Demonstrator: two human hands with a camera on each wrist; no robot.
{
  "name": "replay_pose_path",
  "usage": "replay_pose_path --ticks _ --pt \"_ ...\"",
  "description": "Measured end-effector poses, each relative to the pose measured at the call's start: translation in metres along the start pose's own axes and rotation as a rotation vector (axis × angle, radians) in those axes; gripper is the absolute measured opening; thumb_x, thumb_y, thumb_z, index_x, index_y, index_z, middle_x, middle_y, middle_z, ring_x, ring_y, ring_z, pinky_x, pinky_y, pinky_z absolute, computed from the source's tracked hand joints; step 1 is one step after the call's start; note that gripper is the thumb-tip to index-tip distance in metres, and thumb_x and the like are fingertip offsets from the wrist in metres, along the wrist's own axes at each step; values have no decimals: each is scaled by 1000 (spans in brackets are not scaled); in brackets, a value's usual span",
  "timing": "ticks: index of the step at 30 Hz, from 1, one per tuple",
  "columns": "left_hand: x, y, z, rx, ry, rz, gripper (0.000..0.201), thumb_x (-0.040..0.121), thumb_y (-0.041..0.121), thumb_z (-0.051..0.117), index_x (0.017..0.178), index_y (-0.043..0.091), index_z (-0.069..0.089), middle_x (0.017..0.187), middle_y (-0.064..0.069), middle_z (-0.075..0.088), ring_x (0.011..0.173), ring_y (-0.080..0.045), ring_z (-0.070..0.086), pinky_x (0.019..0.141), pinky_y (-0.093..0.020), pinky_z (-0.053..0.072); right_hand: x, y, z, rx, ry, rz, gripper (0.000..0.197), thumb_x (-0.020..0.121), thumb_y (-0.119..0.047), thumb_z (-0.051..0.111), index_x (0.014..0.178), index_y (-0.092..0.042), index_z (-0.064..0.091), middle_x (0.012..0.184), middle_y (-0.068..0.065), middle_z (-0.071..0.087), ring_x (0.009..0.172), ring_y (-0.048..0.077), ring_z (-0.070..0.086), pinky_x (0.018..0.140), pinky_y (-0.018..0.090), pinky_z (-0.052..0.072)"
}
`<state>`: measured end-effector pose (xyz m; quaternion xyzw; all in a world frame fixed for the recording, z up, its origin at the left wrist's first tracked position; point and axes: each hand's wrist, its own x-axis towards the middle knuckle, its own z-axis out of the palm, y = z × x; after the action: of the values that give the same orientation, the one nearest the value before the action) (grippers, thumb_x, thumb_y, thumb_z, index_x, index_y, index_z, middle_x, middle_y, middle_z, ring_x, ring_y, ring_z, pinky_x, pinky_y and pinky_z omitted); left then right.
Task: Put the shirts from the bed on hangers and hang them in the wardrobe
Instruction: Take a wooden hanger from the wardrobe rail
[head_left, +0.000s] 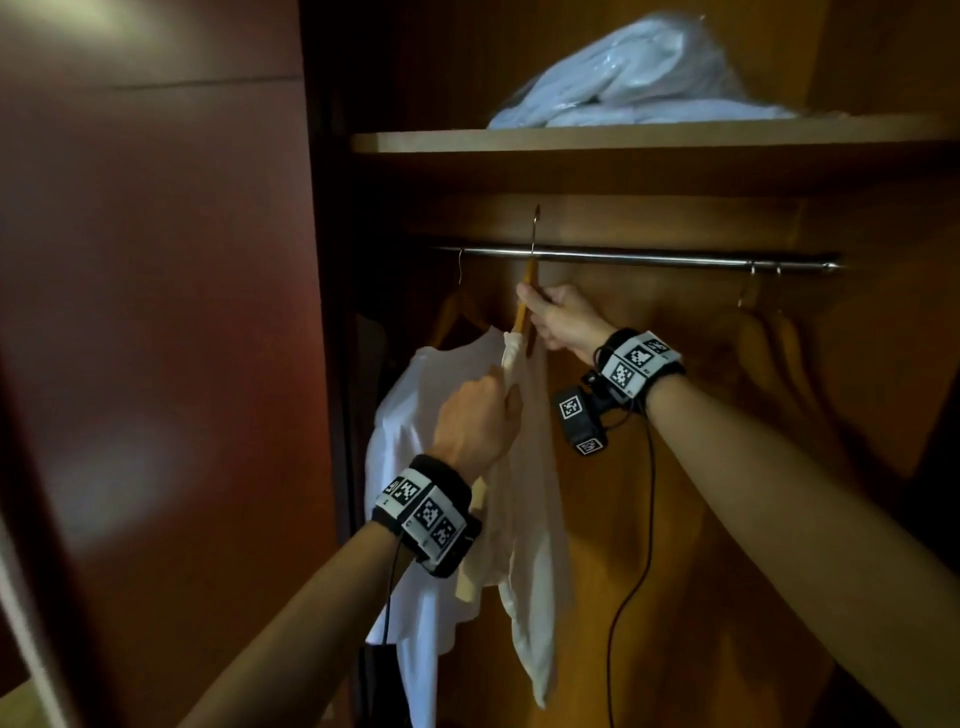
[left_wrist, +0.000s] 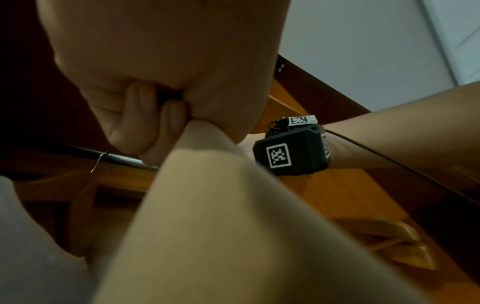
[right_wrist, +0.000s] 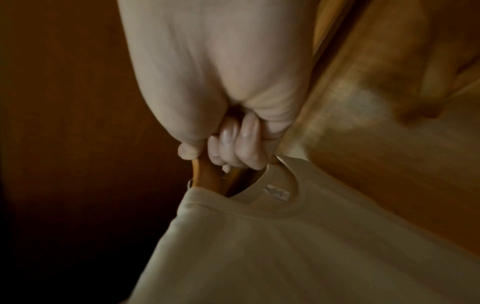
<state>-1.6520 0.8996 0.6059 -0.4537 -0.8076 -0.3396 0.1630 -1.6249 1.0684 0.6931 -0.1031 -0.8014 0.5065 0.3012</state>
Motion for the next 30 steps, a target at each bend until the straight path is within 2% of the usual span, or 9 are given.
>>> replay_pose_path --ticks 7,11,14,18,20,22,24,27,30 --pt "65 -33 16 -39 -38 -52 26 109 29 42 114 14 63 78 2 66 64 -13 67 60 -38 61 64 24 -3 -135 24 53 45 110 -44 50 73 -19 53 46 -11 47 36 2 35 37 18 24" --pt "74 -43 22 98 -90 -86 25 110 34 40 109 17 59 82 2 65 69 -13 64 57 -28 46 81 40 -3 -164 45 68 44 107 -52 52 76 -21 55 54 -10 48 45 6 38 40 20 28" --pt "71 -51 26 145 -119 -86 31 111 33 39 117 15 63 87 -3 65 68 -13 61 60 -26 42 84 44 2 -243 15 92 41 107 -53 52 85 -19 60 53 -12 53 46 4 45 43 20 32" --pt "65 -61 33 182 -148 -112 36 110 31 40 123 5 62 105 -14 69 96 -31 68 77 -38 47 98 65 15 -309 7 151 49 100 -68 53 118 -22 51 70 -9 59 56 6 52 45 19 39" --pt "61 -63 30 208 -139 -183 35 110 33 40 119 10 65 96 -8 68 91 -26 70 74 -35 52 101 72 24 -295 9 154 56 97 -73 51 124 -25 49 76 -8 58 61 7 53 50 21 42" --pt "60 -64 24 248 -145 -240 36 111 35 39 117 13 67 99 -5 70 91 -22 70 80 -36 57 102 70 32 -282 13 145 58 98 -72 50 128 -22 53 75 -8 61 63 8 57 57 25 44" --pt "57 -65 17 277 -157 -246 36 111 33 39 120 12 66 110 -8 72 99 -24 70 88 -38 57 103 68 41 -279 37 134 56 100 -69 50 128 -21 54 73 -8 66 65 8 62 60 27 44" --pt "50 -69 9 362 -150 -171 32 110 27 41 124 8 63 117 -13 70 106 -32 68 86 -40 52 107 73 54 -283 97 120 56 100 -70 50 120 -18 55 84 -3 65 73 14 62 56 26 42" --pt "47 -69 7 390 -152 -168 35 108 23 44 137 6 54 127 -15 65 113 -33 65 88 -41 51 100 67 57 -260 121 105 48 104 -62 50 104 -14 57 73 -3 60 49 4 56 45 18 40"
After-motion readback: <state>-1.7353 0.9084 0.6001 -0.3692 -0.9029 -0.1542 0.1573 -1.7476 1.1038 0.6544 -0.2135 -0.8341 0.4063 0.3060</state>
